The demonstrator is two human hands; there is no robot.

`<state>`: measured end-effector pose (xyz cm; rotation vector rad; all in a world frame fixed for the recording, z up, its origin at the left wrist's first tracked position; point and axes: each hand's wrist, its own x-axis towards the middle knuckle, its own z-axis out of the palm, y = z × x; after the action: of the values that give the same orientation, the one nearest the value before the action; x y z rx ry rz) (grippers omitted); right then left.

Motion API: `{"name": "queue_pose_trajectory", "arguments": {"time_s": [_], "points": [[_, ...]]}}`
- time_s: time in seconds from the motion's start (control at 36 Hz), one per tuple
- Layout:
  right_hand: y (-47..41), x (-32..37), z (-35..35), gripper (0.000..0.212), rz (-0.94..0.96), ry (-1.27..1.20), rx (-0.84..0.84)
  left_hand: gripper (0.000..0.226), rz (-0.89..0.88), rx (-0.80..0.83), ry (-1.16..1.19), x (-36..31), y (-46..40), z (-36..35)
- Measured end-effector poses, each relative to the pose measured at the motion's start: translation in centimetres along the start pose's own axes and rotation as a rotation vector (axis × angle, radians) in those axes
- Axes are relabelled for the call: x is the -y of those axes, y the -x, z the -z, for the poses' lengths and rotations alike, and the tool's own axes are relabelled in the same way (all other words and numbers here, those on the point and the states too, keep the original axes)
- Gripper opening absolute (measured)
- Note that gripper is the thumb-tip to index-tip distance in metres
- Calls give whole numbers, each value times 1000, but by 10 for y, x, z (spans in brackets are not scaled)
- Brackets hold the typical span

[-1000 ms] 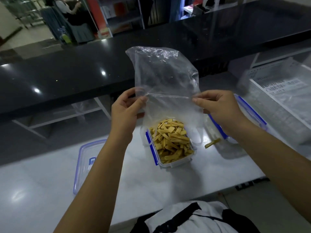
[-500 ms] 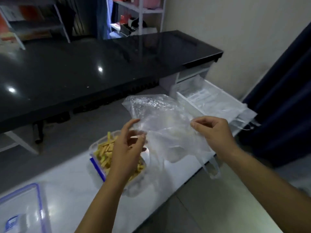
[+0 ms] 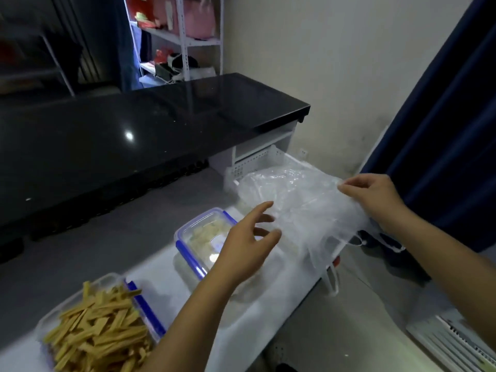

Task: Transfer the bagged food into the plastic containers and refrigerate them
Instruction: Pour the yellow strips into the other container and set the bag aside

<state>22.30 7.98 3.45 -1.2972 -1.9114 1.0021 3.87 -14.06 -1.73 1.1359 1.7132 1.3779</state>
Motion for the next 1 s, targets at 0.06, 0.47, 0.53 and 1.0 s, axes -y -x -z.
{"name": "queue_pose_trajectory", "arguments": {"time_s": [0.06, 0.47, 0.53, 1.0], "points": [[-33, -17, -1, 9, 0, 27, 34, 49, 9, 10, -21, 4, -24, -13], [-156, -123, -69, 74, 569, 903, 818, 87, 506, 261, -1092, 52, -201, -126], [-163, -148, -81, 71, 538, 948, 916, 92, 578, 340, -1172, 69, -211, -137], [-168, -93, -60, 85, 401, 513, 944, 87, 406, 133, -1065, 43, -175, -111]]}}
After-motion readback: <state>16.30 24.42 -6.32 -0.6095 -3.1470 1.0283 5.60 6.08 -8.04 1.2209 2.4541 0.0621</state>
